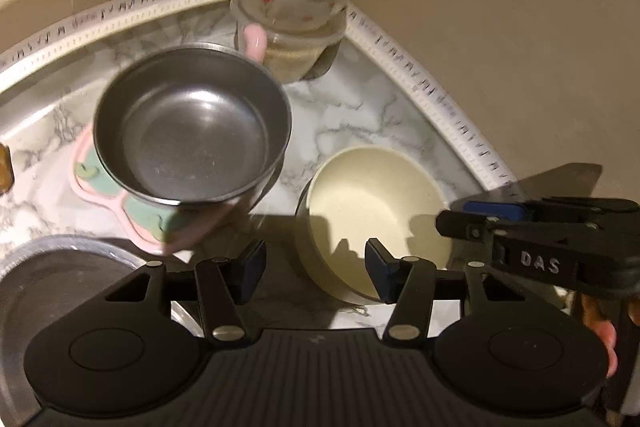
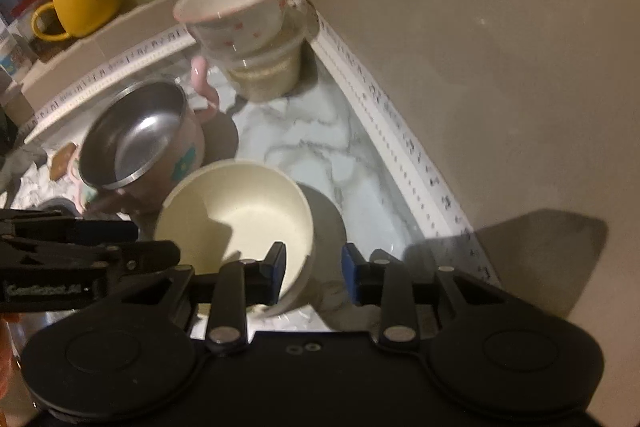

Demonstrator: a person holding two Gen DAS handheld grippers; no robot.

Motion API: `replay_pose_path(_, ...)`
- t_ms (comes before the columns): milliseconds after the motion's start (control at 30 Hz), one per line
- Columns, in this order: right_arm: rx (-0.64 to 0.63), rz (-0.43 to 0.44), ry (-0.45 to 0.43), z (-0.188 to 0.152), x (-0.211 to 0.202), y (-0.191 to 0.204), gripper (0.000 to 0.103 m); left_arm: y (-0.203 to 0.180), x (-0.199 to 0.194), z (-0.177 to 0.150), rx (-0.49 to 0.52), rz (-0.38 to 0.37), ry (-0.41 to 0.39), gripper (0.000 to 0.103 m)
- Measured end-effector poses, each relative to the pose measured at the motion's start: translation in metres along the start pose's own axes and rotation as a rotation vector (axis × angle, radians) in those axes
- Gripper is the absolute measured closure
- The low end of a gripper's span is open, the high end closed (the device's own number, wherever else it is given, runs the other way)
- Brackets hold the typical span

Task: Organize plates and bowls
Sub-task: 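Grip the steel pot's rim with both grippers and lift it, then carry the pot with both grippers and lower it into the steel basin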

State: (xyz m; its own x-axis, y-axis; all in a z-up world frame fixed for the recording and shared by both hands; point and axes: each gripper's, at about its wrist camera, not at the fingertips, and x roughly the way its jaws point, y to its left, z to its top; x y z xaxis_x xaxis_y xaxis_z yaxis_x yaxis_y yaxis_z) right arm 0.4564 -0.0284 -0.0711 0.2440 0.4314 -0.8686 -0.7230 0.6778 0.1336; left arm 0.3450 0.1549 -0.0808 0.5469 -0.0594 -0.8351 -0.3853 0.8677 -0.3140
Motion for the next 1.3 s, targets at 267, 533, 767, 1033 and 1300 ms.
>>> replay_pose_path(267, -0.004, 0.081, -0.041, 0.038, 0.002, 0.031, 0.066, 0.031, -0.037, 0.047, -0.034, 0.112, -0.136, 0.049)
replay_pose_path(533, 0.030, 0.133, 0.007, 0.063, 0.045, 0.073, 0.066, 0.084, 0.001, 0.065, -0.119, 0.240, -0.059, 0.050)
replay_pose_path(767, -0.002, 0.099, 0.025, 0.063, 0.064, 0.092, 0.086, 0.090, 0.011, 0.059, -0.098, 0.255, -0.054, 0.065)
replay_pose_path(1033, -0.024, 0.036, 0.019, 0.062, 0.061, 0.103, 0.090, 0.099, -0.001, 0.059, -0.143, 0.236, -0.074, 0.089)
replay_pose_path(1300, -0.043, 0.026, -0.022, 0.070, 0.033, 0.109, 0.092, 0.082, -0.028, 0.063, -0.119, 0.244, -0.120, 0.089)
